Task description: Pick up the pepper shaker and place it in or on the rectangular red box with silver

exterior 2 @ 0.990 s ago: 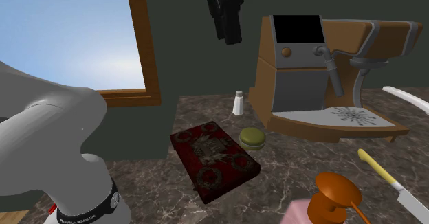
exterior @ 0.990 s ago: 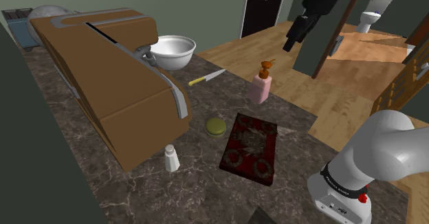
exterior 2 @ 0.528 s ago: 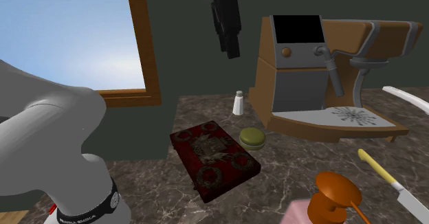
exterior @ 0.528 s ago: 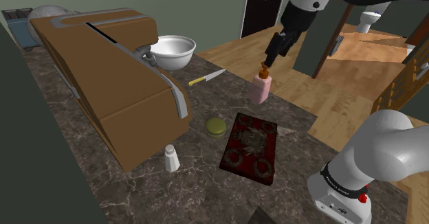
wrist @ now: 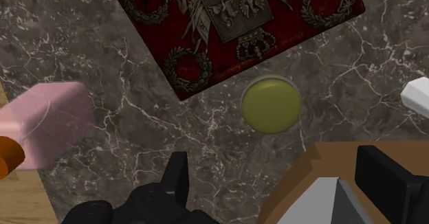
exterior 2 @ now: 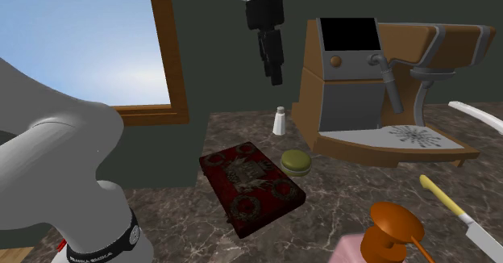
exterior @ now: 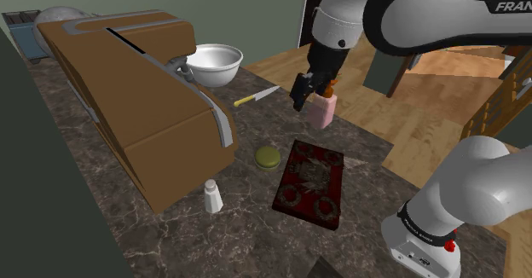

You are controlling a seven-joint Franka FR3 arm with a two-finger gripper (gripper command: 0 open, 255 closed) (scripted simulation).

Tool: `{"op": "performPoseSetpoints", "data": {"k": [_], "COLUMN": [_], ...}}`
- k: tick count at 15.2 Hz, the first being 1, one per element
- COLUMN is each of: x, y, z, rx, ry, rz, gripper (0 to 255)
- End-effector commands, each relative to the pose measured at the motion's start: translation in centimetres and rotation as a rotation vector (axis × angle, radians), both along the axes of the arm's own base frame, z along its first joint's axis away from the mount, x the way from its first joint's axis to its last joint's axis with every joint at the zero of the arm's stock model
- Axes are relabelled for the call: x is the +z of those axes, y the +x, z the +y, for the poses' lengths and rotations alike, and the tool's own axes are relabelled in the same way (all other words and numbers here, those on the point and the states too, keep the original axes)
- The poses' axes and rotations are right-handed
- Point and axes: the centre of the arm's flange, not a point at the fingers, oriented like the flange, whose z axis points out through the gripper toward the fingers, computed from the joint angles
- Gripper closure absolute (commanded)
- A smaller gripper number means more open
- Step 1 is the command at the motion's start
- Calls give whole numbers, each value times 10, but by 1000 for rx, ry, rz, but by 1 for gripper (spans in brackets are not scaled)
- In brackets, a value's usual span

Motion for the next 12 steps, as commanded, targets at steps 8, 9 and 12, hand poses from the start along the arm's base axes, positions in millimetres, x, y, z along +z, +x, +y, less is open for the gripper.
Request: {"op": "performPoseSetpoints", "data": {"k": [8, 9, 12], "x": [-58, -65, -85], "y": [28, 31, 41], "z": [104, 115, 149], "rx": [-26, -29, -38], "ry": [-10, -11, -15], "rz": [25, 28, 36], "gripper": [0, 0, 0]}}
